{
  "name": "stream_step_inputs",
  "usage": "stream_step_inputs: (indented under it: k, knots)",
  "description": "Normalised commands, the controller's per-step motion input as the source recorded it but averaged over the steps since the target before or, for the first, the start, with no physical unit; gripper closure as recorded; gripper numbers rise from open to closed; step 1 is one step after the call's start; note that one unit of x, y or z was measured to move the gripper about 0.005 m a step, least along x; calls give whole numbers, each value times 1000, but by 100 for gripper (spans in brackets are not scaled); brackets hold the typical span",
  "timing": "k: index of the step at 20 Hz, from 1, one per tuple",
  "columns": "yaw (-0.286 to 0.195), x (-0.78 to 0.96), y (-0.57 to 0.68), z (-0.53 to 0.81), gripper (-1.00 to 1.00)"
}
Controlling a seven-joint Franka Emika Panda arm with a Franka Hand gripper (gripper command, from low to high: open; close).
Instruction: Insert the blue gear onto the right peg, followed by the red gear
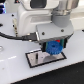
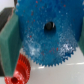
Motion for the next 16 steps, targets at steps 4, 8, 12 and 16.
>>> stream_step_inputs:
  k: [4,8,12,16]
  knots:
    - [0,137,-48,171,100]
    - [0,191,-66,-53,100]
    - [0,205,-63,-118,100]
    - [0,185,-49,-228,100]
